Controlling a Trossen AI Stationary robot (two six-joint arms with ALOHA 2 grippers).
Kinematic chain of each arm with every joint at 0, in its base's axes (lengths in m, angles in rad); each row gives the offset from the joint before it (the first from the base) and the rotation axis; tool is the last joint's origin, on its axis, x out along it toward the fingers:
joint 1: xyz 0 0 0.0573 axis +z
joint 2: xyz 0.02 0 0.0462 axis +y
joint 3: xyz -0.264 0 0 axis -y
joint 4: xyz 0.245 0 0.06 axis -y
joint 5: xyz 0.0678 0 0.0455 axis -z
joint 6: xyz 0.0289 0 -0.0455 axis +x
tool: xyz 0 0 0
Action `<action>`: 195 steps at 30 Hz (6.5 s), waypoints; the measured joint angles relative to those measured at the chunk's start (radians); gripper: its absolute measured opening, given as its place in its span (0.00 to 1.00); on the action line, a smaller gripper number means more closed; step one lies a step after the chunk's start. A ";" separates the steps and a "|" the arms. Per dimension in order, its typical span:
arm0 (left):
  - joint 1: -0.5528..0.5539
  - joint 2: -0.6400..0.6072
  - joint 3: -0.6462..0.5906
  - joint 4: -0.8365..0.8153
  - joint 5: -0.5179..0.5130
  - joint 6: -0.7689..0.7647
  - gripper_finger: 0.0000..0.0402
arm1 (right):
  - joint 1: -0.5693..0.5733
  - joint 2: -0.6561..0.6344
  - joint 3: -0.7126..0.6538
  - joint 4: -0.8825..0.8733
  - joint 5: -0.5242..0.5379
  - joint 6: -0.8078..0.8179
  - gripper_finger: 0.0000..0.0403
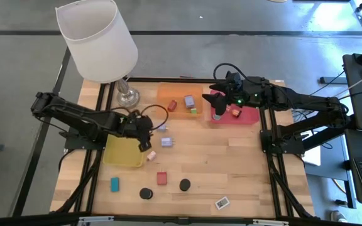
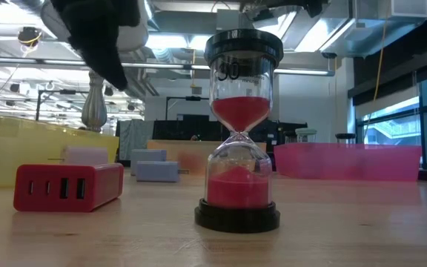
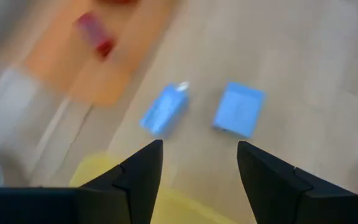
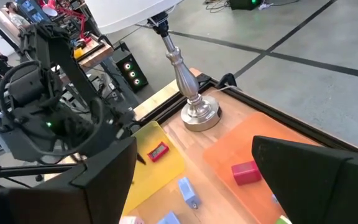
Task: Pick & Place Office items
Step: Put the top blue charger adapter into the orange bin, then put the blue charger adapter into the orange bin
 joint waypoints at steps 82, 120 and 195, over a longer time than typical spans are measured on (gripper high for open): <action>0.641 0.539 0.137 0.480 0.117 0.101 0.31 | 0.000 0.000 0.000 -0.064 0.003 0.057 0.80; 0.227 0.283 0.137 0.327 0.464 0.358 0.62 | 0.000 0.000 0.000 -0.117 -0.031 0.030 0.80; 0.589 0.548 0.488 0.193 -0.025 -0.095 0.55 | 0.000 0.000 0.000 -0.126 -0.074 0.001 0.80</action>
